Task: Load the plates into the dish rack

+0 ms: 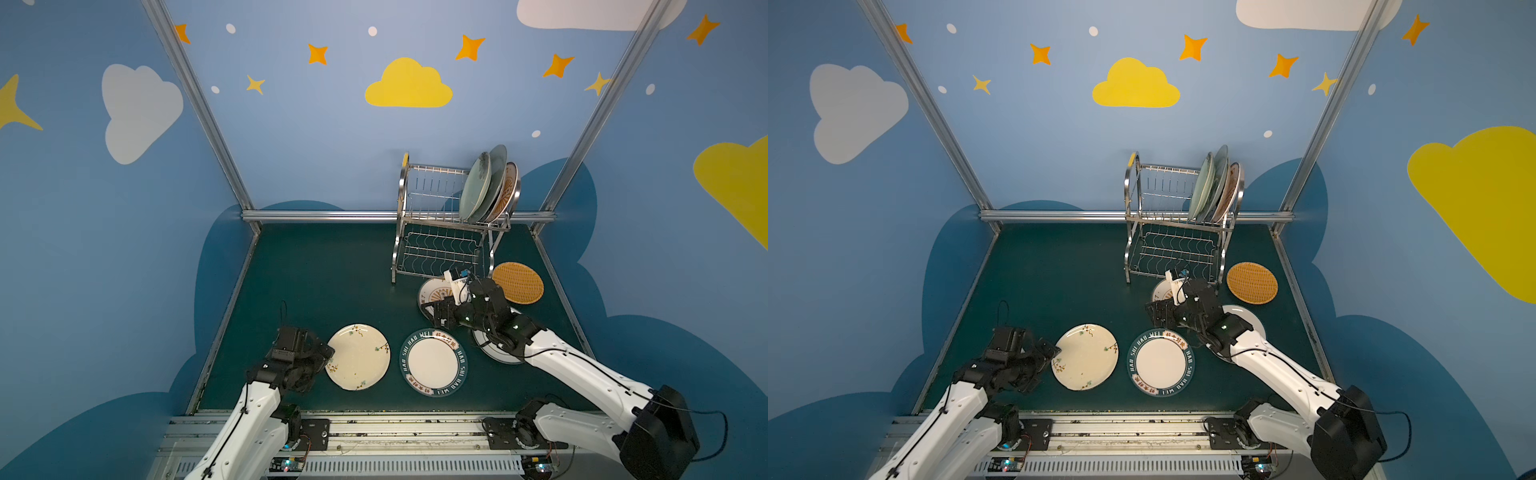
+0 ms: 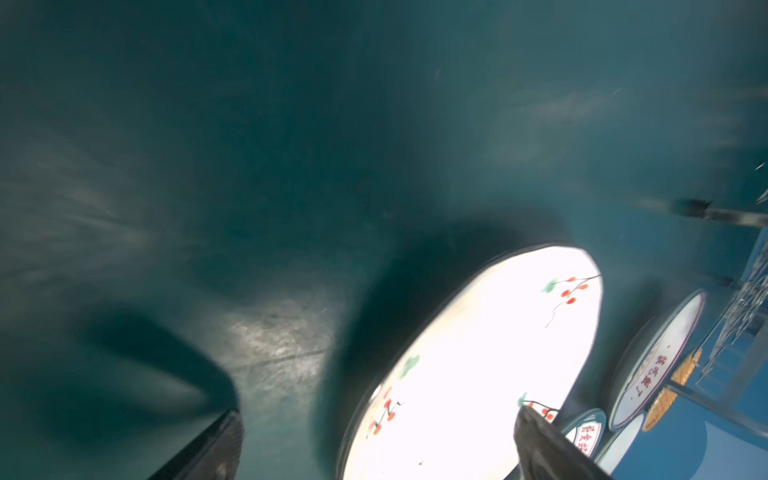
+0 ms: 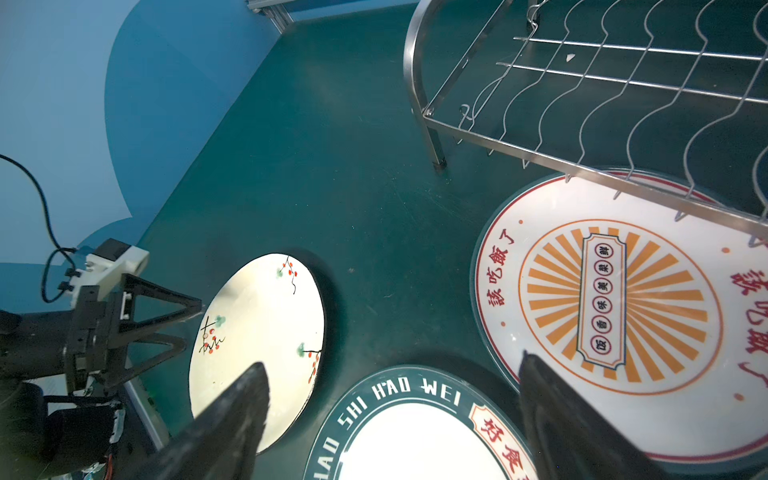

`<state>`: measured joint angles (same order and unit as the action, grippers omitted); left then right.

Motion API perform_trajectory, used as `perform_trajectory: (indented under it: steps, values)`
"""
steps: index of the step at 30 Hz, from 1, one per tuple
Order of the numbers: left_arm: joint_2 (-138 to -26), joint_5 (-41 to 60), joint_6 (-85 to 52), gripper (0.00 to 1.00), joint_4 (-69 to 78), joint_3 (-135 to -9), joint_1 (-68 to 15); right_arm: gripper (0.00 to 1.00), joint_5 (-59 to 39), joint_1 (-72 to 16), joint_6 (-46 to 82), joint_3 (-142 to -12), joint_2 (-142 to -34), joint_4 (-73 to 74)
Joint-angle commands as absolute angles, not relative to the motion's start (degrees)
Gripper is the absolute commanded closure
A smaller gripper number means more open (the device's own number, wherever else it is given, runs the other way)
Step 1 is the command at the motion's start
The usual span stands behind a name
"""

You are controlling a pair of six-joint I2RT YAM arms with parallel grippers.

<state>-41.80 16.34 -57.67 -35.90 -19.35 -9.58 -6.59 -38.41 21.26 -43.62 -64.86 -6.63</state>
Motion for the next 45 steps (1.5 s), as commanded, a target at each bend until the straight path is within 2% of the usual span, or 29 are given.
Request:
perform_trajectory:
  steps: [1,15,24,30,35,38,45]
  values:
    - [-42.05,19.61,-58.85,0.0,-31.26,-18.53,-10.3,0.09,-6.28,-38.41,22.36,-44.48,-65.55,-5.78]
    - [-38.0,17.6,-69.19,0.0,-29.38,-15.34,-19.5,0.09,-5.6,-38.23,22.86,-45.46,-66.82,-7.12]
    - [-42.56,17.39,-74.62,0.0,-13.99,-12.51,-24.17,0.09,-5.88,-38.19,23.11,-45.59,-67.2,-7.18]
    - [-56.04,19.21,-74.03,0.0,3.56,-13.12,-24.49,0.09,-5.71,-38.17,23.14,-45.66,-67.58,-7.39]
    - [-68.33,21.02,-68.22,0.0,6.03,-20.14,-24.18,0.09,-5.11,-37.99,23.29,-45.67,-67.76,-7.62]
    - [-69.79,23.38,-67.55,0.02,10.9,-18.61,-21.18,0.09,-4.71,-37.89,23.23,-45.88,-67.68,-8.31]
    - [-66.92,28.34,-55.67,0.13,5.97,-17.37,-14.6,0.09,-5.09,-37.79,23.63,-45.79,-67.28,-8.26]
